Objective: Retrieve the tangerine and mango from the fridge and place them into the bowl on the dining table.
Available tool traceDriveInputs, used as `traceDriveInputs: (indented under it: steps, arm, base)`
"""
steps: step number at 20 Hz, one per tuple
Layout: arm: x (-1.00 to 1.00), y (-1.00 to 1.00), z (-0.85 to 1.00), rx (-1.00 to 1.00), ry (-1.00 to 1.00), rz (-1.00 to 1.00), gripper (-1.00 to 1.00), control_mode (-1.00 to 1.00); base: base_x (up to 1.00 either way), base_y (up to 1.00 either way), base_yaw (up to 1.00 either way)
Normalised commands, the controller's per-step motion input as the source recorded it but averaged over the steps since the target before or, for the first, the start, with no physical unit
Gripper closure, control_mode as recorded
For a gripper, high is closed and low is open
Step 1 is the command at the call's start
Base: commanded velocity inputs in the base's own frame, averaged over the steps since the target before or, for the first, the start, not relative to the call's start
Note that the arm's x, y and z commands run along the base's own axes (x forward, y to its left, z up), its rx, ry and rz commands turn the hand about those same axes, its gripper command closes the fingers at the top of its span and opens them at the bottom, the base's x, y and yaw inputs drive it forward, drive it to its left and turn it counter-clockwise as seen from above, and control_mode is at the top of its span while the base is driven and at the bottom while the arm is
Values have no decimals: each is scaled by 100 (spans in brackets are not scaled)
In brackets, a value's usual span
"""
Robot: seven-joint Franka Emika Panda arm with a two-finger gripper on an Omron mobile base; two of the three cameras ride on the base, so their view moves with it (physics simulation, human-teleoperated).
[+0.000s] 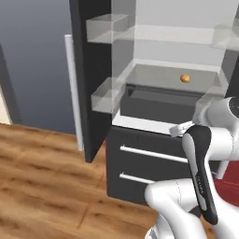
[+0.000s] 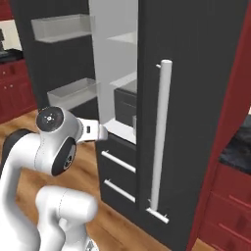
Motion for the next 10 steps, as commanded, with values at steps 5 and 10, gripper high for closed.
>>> traceDriveInputs:
  steps: [5,10]
  arm:
    - [0,0,0,0,0,0,-100,100]
    - [0,0,0,0,0,0,-100,100]
  base:
    - [35,68,-48]
    - [7,34,-47]
